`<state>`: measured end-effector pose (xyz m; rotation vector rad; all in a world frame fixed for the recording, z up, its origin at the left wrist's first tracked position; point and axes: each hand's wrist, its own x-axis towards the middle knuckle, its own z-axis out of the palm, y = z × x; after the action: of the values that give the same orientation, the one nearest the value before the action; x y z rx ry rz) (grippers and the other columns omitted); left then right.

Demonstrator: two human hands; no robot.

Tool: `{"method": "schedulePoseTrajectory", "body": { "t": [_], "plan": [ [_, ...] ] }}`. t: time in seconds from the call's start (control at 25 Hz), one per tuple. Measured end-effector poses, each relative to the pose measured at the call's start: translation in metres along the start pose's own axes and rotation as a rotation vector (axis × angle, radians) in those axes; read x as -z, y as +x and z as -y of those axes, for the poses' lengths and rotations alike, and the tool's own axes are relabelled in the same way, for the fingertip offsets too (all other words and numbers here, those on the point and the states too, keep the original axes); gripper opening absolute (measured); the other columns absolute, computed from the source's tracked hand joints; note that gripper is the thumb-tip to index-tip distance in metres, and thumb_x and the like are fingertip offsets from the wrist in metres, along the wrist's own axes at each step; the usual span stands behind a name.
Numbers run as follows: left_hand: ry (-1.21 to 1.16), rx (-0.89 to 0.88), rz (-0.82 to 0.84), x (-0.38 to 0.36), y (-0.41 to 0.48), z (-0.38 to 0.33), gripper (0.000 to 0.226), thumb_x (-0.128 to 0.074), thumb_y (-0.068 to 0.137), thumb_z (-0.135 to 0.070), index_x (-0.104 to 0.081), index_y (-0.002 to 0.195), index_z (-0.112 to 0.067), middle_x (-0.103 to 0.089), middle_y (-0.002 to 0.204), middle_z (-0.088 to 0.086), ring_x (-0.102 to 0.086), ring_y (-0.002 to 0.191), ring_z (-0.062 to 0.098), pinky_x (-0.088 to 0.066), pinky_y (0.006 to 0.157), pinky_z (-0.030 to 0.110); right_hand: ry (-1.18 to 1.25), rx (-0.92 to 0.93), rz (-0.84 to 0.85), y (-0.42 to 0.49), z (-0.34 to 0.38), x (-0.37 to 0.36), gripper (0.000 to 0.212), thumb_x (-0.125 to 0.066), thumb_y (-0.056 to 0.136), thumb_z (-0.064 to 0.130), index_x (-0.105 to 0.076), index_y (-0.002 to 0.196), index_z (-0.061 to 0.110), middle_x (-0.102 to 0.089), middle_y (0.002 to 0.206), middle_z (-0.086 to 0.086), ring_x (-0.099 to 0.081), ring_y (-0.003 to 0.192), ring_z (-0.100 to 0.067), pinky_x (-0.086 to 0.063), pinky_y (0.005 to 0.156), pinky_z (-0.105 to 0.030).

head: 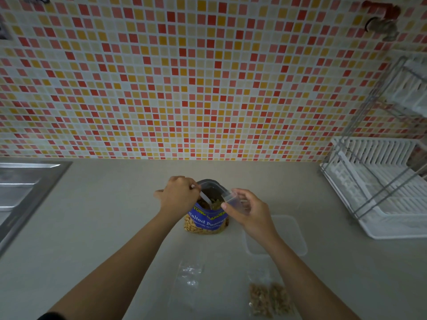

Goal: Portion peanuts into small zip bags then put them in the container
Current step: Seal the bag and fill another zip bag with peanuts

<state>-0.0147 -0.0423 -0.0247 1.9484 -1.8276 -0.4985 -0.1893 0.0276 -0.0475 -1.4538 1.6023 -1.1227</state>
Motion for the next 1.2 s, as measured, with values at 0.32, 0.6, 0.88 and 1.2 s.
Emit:
{"method": "schedulePoseTrajectory", "body": {
  "t": [0.32, 0.6, 0.88, 1.2],
  "plan": [
    [-0.388, 0.125, 0.079, 0.003, -0.001, 0.003, 0.027, -0.049, 0.089, -0.029, -0.066, 0.068, -0.026, -0.071, 0.068, -0.003, -0.061, 0.074, 0.018, -0.05, 0.085, 0.049, 0.02, -0.021, 0.027, 0.002, -0.002, 0.003, 0.051, -0.074, 0.071, 0.042, -0.057, 0.116, 0.025, -0.063, 0.107, 0.013, -0.058, 0.098, -0.001, -0.047, 0.069, -0.006],
    [-0.688, 0.259, 0.075, 0.019, 0.005, 0.003, 0.022, -0.051, 0.091, -0.019, -0.068, 0.082, -0.008, -0.066, 0.07, 0.005, -0.056, 0.074, 0.012, -0.04, 0.061, 0.021, 0.098, -0.048, 0.053, 0.004, -0.003, 0.005, 0.047, -0.074, 0.068, 0.044, -0.056, 0.11, 0.032, -0.063, 0.108, 0.015, -0.059, 0.1, -0.001, -0.048, 0.071, -0.009],
    [-0.839, 0.384, 0.121, 0.026, 0.007, 0.012, 0.023, -0.054, 0.091, -0.022, -0.066, 0.079, -0.006, -0.064, 0.074, 0.008, -0.058, 0.086, 0.02, -0.031, 0.084, 0.03, 0.095, -0.012, -0.008, 0.008, 0.004, 0.014, 0.052, -0.075, 0.067, 0.045, -0.056, 0.113, 0.03, -0.061, 0.114, 0.009, -0.058, 0.101, -0.005, -0.048, 0.071, -0.01],
    [-0.819, 0.465, 0.026, 0.044, 0.016, 0.03, 0.026, -0.052, 0.092, -0.022, -0.065, 0.099, -0.001, -0.065, 0.071, 0.007, -0.059, 0.069, 0.015, -0.039, 0.066, 0.023, -0.221, 0.183, -0.044, 0.012, 0.015, 0.012, 0.06, -0.079, 0.066, 0.041, -0.057, 0.118, 0.023, -0.06, 0.11, 0.011, -0.056, 0.095, -0.003, -0.046, 0.078, -0.017]
  ]
}}
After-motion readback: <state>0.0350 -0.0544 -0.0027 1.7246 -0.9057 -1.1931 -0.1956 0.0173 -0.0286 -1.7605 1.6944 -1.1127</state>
